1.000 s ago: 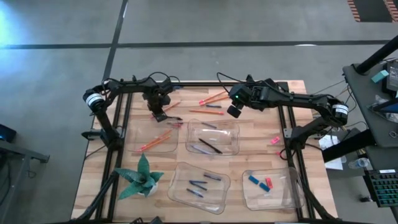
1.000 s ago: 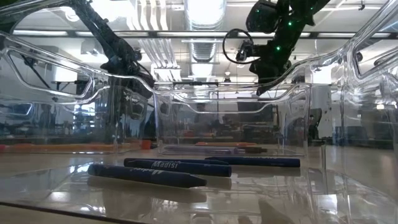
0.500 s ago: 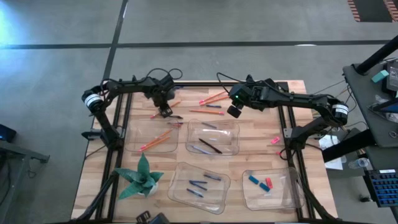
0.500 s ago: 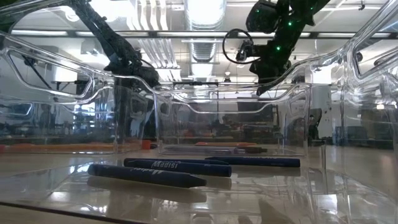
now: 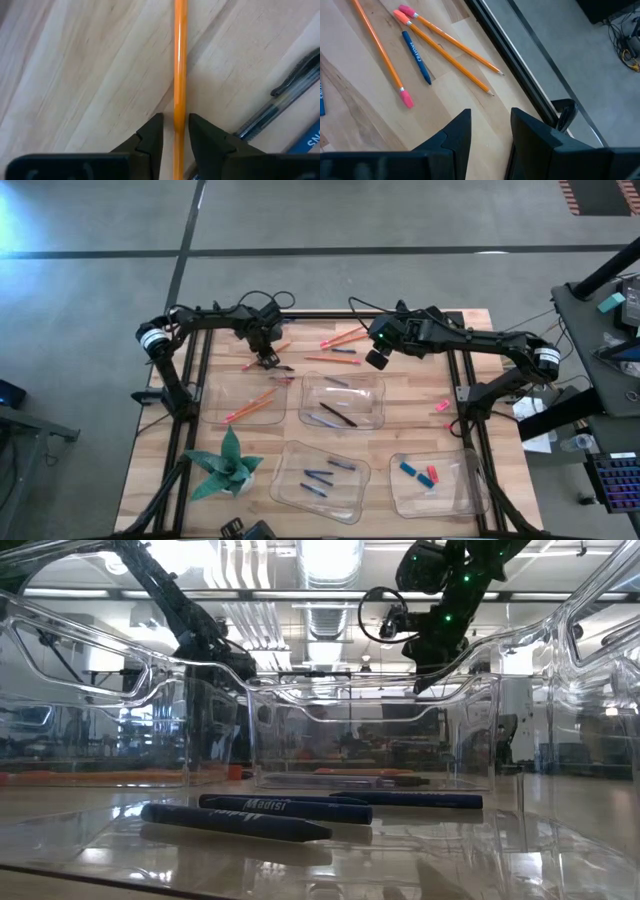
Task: Sort crayons/erasers/pens/pencils in bins
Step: Put the orange pencil into the top left transparent bin
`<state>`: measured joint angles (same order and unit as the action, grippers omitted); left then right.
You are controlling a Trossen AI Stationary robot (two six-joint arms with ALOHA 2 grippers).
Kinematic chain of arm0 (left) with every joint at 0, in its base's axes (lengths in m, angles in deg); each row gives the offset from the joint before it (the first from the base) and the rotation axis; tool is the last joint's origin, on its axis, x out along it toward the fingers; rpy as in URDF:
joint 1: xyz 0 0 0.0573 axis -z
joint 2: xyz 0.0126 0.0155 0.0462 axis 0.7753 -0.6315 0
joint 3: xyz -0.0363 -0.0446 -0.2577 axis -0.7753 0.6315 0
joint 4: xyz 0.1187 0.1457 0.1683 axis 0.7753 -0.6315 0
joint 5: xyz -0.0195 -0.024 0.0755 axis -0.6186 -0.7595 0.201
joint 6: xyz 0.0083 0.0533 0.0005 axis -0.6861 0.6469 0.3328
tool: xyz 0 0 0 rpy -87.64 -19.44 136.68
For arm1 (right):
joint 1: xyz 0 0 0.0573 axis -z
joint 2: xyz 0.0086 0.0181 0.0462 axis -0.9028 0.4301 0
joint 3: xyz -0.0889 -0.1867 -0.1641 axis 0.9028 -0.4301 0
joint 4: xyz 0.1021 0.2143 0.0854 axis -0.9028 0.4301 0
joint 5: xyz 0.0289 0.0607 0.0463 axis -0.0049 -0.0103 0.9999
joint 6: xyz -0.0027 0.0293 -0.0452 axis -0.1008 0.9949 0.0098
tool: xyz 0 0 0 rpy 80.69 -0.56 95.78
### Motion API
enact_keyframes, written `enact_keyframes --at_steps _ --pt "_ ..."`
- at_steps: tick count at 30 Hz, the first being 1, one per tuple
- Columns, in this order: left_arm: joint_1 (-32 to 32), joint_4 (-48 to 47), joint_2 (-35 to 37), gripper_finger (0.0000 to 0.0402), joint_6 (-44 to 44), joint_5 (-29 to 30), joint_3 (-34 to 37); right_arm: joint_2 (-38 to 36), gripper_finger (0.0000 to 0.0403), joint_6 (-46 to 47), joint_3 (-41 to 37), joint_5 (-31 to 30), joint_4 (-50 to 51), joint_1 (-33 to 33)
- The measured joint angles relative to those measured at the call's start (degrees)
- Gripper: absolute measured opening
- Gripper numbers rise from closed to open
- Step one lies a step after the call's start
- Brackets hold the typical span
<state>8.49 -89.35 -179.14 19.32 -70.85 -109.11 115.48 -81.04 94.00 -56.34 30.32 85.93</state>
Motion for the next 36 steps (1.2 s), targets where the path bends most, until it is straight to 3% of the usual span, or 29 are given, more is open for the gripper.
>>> enact_keyframes --at_steps 6,15,27,36 --pt "-0.02 0.09 -0.04 0.0011 -0.08 0.04 0.0 0.0 0.013 -0.02 0.0 0.0 0.0 0.0" --pt "0.03 1.95 1.53 0.0011 -0.12 1.99 -0.94 0.0 0.013 -0.02 0.0 0.0 0.02 0.0" --pt "0.25 7.82 12.26 0.0011 -0.09 2.08 -2.47 0.0 0.013 -0.02 0.0 0.0 0.0 0.01" --pt "7.91 11.28 23.61 0.0011 -1.58 -3.69 -2.47 -0.02 0.013 -0.02 0.0 0.0 -0.58 0.0"
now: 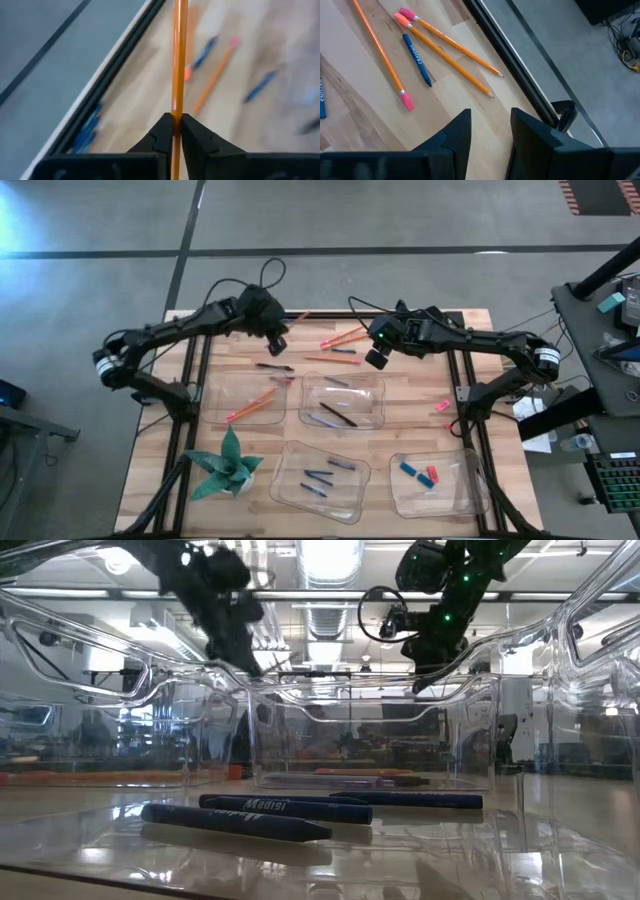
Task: Sort crayons/erasers/pens/pencils in bins
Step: Put the orange pencil into the top left transparent bin
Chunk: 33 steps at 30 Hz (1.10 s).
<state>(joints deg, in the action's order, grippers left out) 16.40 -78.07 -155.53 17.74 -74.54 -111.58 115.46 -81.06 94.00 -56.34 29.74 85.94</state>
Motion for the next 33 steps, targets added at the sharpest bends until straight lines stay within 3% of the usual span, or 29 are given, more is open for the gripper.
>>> enact_keyframes --at_steps 6,11,22,27,33 --pt "11.13 -4.38 4.69 0.0011 -5.47 -0.09 0.13 0.02 0.013 -0.01 0.0 0.0 -1.11 0.02" --pt "18.94 -15.54 6.13 0.0011 -12.67 0.12 0.2 0.01 0.013 -0.63 0.0 0.0 -1.55 0.01" --pt "24.29 -36.82 6.08 0.0011 -30.12 4.05 5.25 0.01 0.013 -1.39 0.0 0.0 -4.62 0.01" --pt "24.26 -35.34 6.09 0.0011 -31.41 4.04 10.89 0.01 0.013 -2.15 0.0 -0.02 -4.88 0.02" --pt "24.11 -27.3 5.32 0.0011 -31.32 3.95 17.03 0.02 0.013 -2.25 0.0 -0.02 -5.56 0.01"
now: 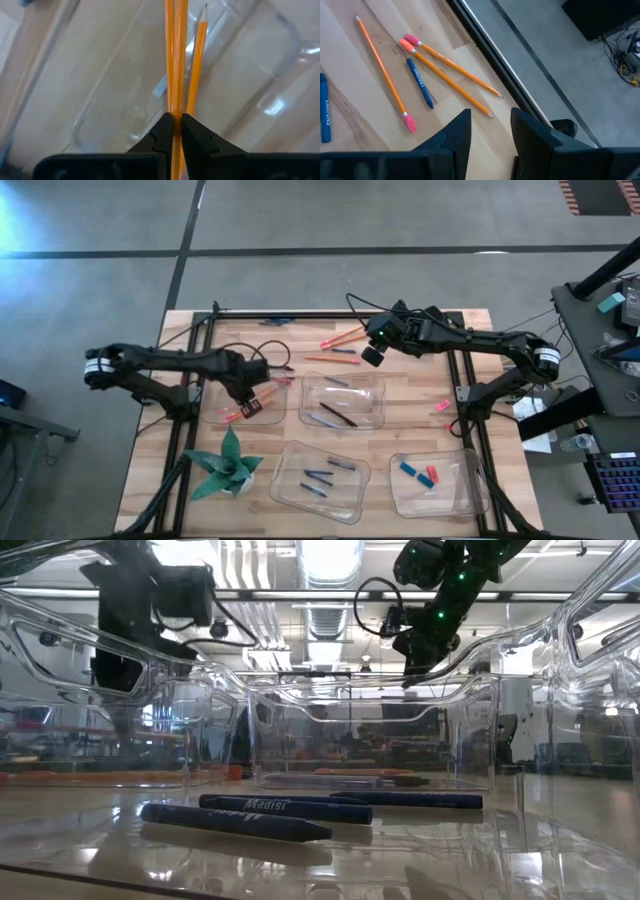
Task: Sort crayons/erasers/pens/pencils in bins
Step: Put the orange pencil into the top left transparent bin
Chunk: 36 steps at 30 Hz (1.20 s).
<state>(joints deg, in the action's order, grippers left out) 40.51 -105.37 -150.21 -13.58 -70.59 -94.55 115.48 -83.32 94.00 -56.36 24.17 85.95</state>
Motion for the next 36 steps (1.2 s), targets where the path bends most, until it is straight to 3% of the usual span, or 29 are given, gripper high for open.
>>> enact_keyframes --at_steps 17,25,36 --pt "-0.04 4.24 -5.86 0.0012 -0.17 0.22 3.91 0.0 0.013 0.28 0.0 0.0 0.07 0.0" --pt "-0.04 5.14 -8.74 0.0057 -0.14 1.18 3.75 0.0 0.013 0.26 -0.19 0.0 0.13 0.0" --pt "-0.17 -5.54 -6.44 0.0084 0.28 0.22 -4.47 0.0 0.013 0.18 -0.37 -0.01 -2.73 0.0"
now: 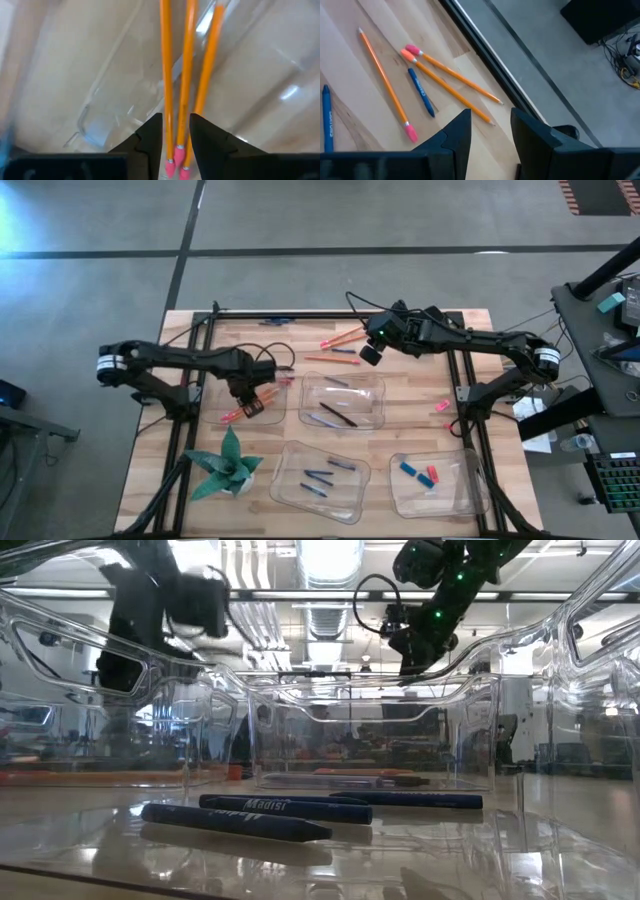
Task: Sort crayons/erasers/pens/pencils in bins
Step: Put the orange pencil into the top left transparent bin
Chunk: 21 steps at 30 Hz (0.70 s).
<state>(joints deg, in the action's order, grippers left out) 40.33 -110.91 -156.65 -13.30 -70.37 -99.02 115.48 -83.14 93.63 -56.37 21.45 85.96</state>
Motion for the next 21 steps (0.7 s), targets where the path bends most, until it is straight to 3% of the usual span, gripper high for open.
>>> enact_keyframes --at_steps 10,13,21 --pt "0.0 0.19 6.91 0.0085 1.62 1.59 -7.22 0.0 0.013 1.1 -2.47 -3.09 -6.17 3.21" --pt "0.02 0.19 8.36 0.0085 1.52 5.24 -8.71 0.0 0.013 3.07 -4.12 -5.25 -9.6 3.85" --pt "0.0 2.3 10.5 0.0085 2.95 16.45 -9.73 1.83 0.013 6.07 -6.19 0.84 -12.0 4.13"
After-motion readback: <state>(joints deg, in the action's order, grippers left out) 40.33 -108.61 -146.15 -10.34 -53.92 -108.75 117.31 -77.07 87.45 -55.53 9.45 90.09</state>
